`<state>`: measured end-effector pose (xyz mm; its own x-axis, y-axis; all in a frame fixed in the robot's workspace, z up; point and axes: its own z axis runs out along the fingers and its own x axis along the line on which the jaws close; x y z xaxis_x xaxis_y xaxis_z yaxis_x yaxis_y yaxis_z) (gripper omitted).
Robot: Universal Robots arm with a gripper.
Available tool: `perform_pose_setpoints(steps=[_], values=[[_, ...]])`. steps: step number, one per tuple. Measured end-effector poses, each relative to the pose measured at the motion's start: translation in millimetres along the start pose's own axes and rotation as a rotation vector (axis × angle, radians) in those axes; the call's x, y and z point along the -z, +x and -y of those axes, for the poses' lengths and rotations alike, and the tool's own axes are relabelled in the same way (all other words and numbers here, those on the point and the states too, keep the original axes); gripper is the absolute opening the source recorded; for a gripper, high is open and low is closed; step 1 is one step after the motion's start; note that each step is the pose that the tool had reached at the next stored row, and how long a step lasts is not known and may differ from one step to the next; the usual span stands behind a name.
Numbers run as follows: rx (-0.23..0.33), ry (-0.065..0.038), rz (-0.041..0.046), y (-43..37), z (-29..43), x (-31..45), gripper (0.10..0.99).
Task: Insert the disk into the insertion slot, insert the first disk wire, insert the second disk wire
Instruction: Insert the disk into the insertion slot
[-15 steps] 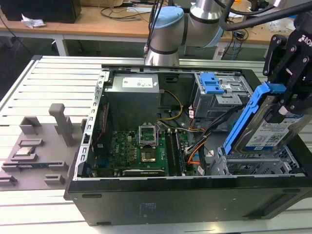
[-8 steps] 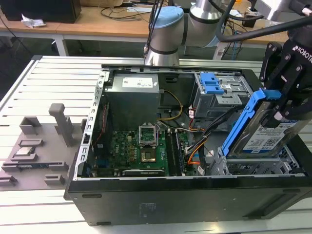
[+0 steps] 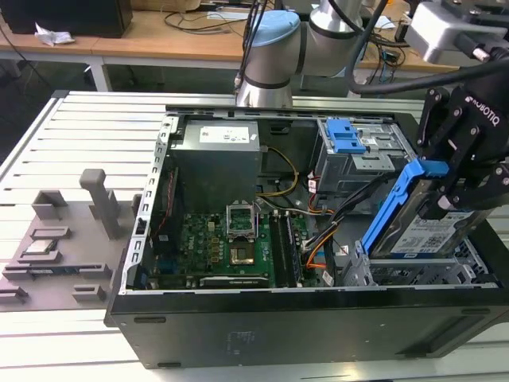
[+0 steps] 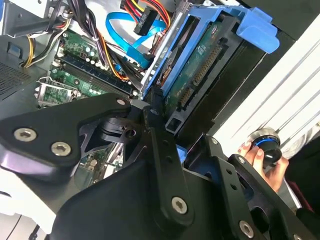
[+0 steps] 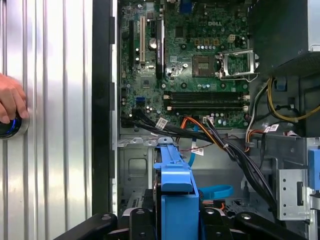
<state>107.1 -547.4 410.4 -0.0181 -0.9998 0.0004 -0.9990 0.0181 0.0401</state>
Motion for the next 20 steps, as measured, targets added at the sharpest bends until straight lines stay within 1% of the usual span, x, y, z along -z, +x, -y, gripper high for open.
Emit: perform_pose_setpoints(steps=[3, 6, 15, 17, 18, 20], values=[[0.0, 0.0, -0.0002, 0.0, 0.2, -4.9, 0.365], [0.0, 0.0, -0.0003, 0.0, 0.3, -7.5, 0.365], [0.0, 0.0, 0.0002, 0.0, 0.4, -8.0, 0.365], [0.0, 0.0, -0.0001, 0.0, 0.3, -8.0, 0.376], [0.0, 0.0, -0.0003, 0.0, 0.3, -8.0, 0.439], [0.0, 0.0, -0.0002, 0.0, 0.4, -8.0, 0.439]])
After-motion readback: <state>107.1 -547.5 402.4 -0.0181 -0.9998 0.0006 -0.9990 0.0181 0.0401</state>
